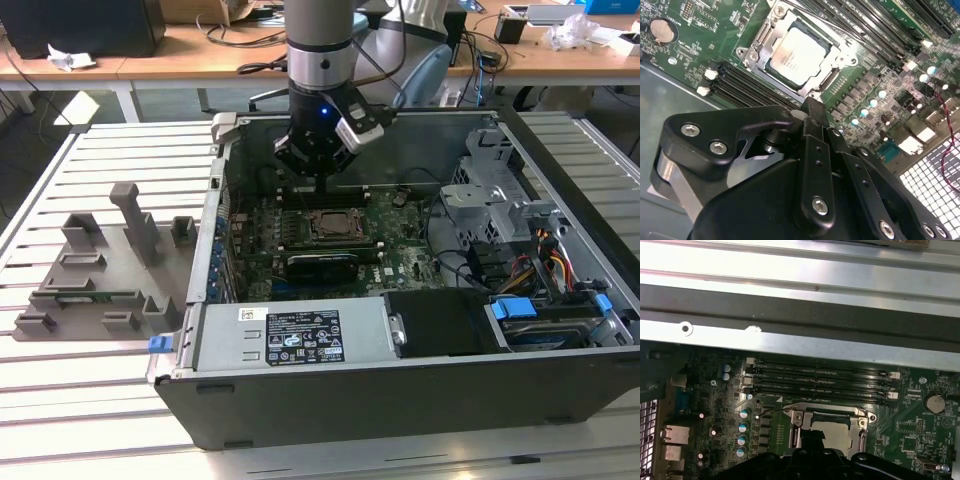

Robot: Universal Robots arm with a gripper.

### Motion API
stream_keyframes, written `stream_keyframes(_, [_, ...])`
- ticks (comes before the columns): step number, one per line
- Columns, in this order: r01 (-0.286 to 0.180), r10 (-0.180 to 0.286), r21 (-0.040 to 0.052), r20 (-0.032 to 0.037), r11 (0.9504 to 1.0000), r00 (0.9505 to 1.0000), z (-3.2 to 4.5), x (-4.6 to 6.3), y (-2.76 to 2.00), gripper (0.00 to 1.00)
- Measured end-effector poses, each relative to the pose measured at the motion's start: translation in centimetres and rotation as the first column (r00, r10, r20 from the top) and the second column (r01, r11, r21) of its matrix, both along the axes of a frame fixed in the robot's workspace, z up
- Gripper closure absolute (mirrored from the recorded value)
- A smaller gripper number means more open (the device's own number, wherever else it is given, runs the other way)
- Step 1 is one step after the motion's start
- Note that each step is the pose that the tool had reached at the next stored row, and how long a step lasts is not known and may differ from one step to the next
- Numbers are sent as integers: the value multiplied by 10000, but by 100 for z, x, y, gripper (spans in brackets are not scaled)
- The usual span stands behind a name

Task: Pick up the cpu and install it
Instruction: 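Install the first cpu locking lever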

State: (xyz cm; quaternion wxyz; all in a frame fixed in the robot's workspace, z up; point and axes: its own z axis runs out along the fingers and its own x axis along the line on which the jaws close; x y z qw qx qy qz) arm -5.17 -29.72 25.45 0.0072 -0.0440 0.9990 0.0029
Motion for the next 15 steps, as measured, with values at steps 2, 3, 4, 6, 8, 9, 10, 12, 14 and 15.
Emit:
stream_keyframes(2, [1, -1, 0, 0, 10000, 10000, 0, -22, 0, 89])
stream_keyframes(3, [1, -1, 0, 0, 10000, 10000, 0, -31, 0, 89])
stream_keyframes(4, [0, 0, 0, -1, 10000, 10000, 0, -40, 0, 89])
stream_keyframes(6, [1, -1, -1, -1, 10000, 10000, 0, -45, 0, 89])
stream_keyframes(8, [2, -2, 0, 0, 10000, 10000, 0, -51, 0, 89])
stream_keyframes(9, [1, -1, 0, 0, 10000, 10000, 0, -53, 0, 89])
stream_keyframes(10, [0, 0, 0, 0, 10000, 10000, 0, -72, 0, 89])
stream_keyframes(12, [1, -1, 0, -1, 10000, 10000, 0, -93, 0, 89])
stream_keyframes(14, [2, -2, 0, 0, 10000, 10000, 0, -136, 0, 89])
stream_keyframes(15, [2, -2, 0, -1, 10000, 10000, 0, -155, -1, 89])
